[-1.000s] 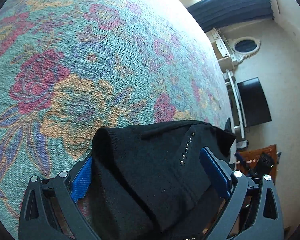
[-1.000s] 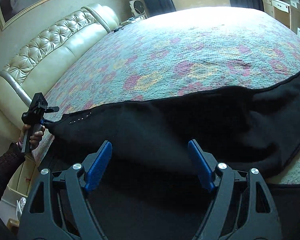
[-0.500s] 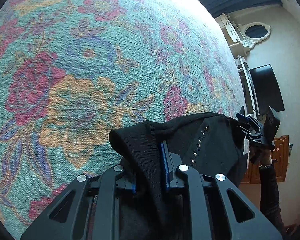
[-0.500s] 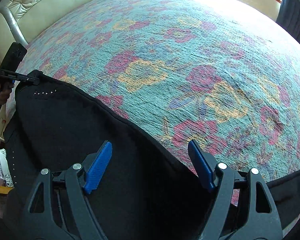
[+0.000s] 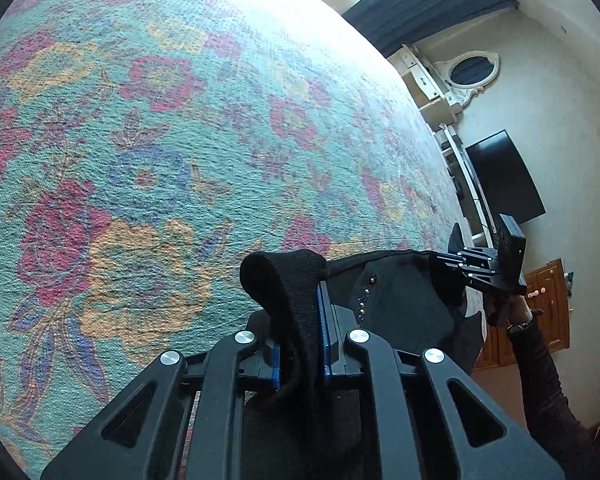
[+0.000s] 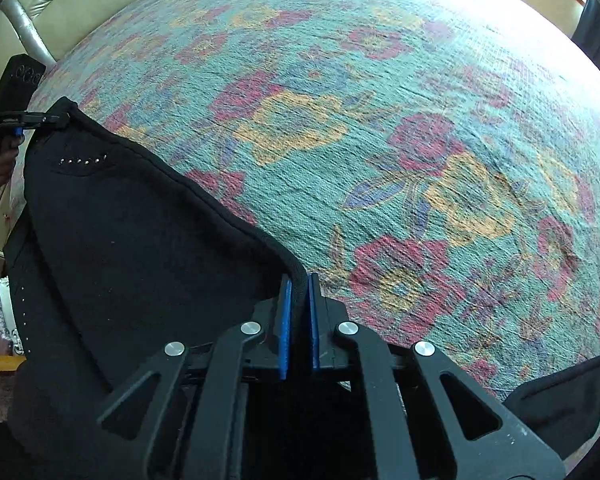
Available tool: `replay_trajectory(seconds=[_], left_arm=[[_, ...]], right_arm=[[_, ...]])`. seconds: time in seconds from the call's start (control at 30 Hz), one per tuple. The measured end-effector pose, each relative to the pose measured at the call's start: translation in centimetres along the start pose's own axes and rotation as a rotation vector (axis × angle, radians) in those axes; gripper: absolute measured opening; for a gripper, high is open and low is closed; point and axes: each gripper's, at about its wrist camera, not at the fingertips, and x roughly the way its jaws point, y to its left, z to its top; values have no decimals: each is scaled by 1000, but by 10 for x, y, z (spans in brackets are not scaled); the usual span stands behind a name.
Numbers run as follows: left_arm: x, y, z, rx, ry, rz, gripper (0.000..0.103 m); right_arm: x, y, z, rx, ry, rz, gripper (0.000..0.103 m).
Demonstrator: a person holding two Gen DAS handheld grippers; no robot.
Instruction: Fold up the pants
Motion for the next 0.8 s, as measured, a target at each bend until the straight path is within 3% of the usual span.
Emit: replay_trajectory(seconds=[0.23,0.43,0.6,0.8], left_arm=[[-34,-26,-11,34,-103,-105,13],[-75,-44,-57,81,-163,-185,13],[-86,-47,-108,81,-145,-153,14],[-84,-21,-165,-9,-113,-113,19]], right_arm=[[-76,38,-34,-34,-231,-92,7],[-125,74,-102,-66,-375,-146,7],[-122,109,-166,-87,-389,-147,7],[-88,144,-222,-142,-293,-160,9]])
